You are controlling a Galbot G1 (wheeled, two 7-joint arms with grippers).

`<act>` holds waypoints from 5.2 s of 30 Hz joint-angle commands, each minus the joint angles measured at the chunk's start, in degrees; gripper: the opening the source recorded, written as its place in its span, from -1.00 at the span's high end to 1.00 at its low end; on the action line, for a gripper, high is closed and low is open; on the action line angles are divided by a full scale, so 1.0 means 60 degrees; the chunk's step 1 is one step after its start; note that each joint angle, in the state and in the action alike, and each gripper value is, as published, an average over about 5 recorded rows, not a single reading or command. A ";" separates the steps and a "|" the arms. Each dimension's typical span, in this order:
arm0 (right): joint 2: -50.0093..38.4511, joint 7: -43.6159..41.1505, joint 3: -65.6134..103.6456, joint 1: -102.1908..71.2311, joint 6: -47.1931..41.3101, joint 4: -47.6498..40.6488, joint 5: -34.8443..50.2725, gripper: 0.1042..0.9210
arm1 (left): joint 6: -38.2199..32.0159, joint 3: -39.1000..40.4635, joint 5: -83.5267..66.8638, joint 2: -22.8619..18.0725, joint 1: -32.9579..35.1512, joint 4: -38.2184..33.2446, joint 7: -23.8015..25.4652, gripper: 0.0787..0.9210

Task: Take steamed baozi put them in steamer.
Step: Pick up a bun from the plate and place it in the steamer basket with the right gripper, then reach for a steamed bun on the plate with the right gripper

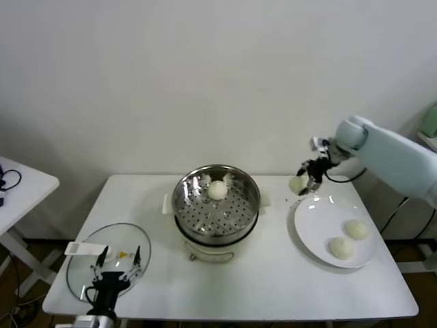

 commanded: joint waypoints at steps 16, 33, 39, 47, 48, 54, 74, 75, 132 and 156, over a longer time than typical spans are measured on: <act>0.3692 0.1123 -0.1312 0.0781 -0.1272 0.0984 0.3570 -0.49 | 0.0233 0.0060 -0.0047 0.0027 0.0399 -0.0624 -0.0138 -0.77; 0.4687 0.0986 -0.1358 -0.0270 -0.1108 0.0001 0.2916 -0.49 | 0.0373 0.0031 -0.0057 0.0073 0.0409 -0.0555 -0.0157 -0.77; 0.4815 0.0933 -0.1356 -0.0407 -0.0984 -0.0364 0.2614 -0.51 | 0.0394 0.0020 -0.0080 0.0106 0.0360 -0.0498 -0.0172 -0.77; 0.4815 0.0818 -0.1416 -0.0477 -0.0893 -0.0556 0.2285 -0.53 | 0.0379 0.0023 -0.0085 0.0130 0.0345 -0.0446 -0.0177 -0.77; 0.4813 0.0819 -0.1415 -0.0488 -0.0890 -0.0560 0.2270 -0.54 | 0.0378 0.0022 -0.0085 0.0134 0.0341 -0.0439 -0.0177 -0.77; 0.4841 0.0822 -0.1399 -0.0550 -0.0870 -0.0603 0.2165 -0.55 | 0.0375 0.0034 -0.0080 0.0120 0.0316 -0.0391 -0.0185 -0.77; 0.4960 0.0832 -0.1192 -0.0660 -0.0714 -0.0763 0.1933 -0.76 | 0.0347 0.0025 -0.0087 0.0113 0.0307 -0.0317 -0.0199 -0.77; 0.4910 0.0809 -0.1180 -0.0600 -0.0709 -0.0710 0.1976 -0.76 | 0.0346 0.0024 -0.0088 0.0114 0.0307 -0.0318 -0.0200 -0.77; -0.4419 -0.0212 0.4730 -0.6033 0.1434 0.2877 -0.5729 -0.76 | 0.0414 -0.0043 0.0042 -0.0034 0.0145 -0.0332 -0.0201 -0.77; -0.2976 -0.0022 0.4080 -0.5846 0.1516 0.1828 -0.5869 -0.76 | 0.0447 -0.0116 0.0044 -0.0054 0.0068 -0.0105 -0.0213 -0.77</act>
